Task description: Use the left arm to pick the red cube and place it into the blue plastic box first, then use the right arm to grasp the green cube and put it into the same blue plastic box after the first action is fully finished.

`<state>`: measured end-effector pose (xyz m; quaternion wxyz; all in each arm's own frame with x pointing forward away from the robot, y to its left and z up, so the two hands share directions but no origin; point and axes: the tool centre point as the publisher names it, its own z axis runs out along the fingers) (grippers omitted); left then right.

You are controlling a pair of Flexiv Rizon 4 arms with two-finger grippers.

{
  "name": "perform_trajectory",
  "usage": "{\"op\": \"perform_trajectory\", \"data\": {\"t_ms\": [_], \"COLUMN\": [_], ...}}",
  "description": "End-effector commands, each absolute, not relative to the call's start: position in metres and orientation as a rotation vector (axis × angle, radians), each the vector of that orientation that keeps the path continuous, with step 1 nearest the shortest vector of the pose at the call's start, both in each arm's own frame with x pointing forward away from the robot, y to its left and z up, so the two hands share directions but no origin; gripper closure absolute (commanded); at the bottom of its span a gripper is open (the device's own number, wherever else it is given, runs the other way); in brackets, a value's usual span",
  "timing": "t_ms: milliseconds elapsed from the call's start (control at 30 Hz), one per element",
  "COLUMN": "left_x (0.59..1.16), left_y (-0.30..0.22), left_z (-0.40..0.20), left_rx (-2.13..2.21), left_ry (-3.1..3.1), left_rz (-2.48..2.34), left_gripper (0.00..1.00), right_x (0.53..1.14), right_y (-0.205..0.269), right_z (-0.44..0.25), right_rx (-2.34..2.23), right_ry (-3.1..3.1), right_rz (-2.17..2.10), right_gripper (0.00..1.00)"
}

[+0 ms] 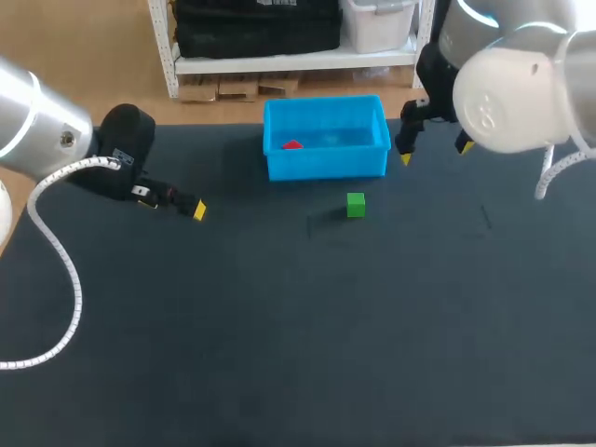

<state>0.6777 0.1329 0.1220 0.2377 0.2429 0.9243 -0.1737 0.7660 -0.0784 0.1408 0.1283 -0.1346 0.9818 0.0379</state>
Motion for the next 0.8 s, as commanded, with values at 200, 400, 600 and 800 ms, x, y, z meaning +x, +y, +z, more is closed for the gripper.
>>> {"op": "perform_trajectory", "data": {"t_ms": [200,400,600,800], "left_x": [0.679,0.679,0.679,0.679], "left_y": [0.133,0.133,0.133,0.133], "left_z": [0.121,0.121,0.121,0.121], "left_rx": [0.668,0.668,0.668,0.668], "left_ry": [2.529,2.529,2.529,2.529], "left_rz": [-0.481,-0.481,-0.481,-0.481], "left_gripper": [0.0,0.0,0.0,0.0], "right_x": [0.764,0.766,0.768,0.776], "right_y": [-0.078,-0.064,-0.049,-0.027], "right_z": [0.141,0.136,0.131,0.126], "right_rx": [-0.386,-0.356,-0.173,-0.107], "right_ry": [2.852,2.863,2.919,2.951], "right_rz": [0.105,0.081,0.116,0.059], "right_gripper": [0.0,0.0,0.0,0.0]}}
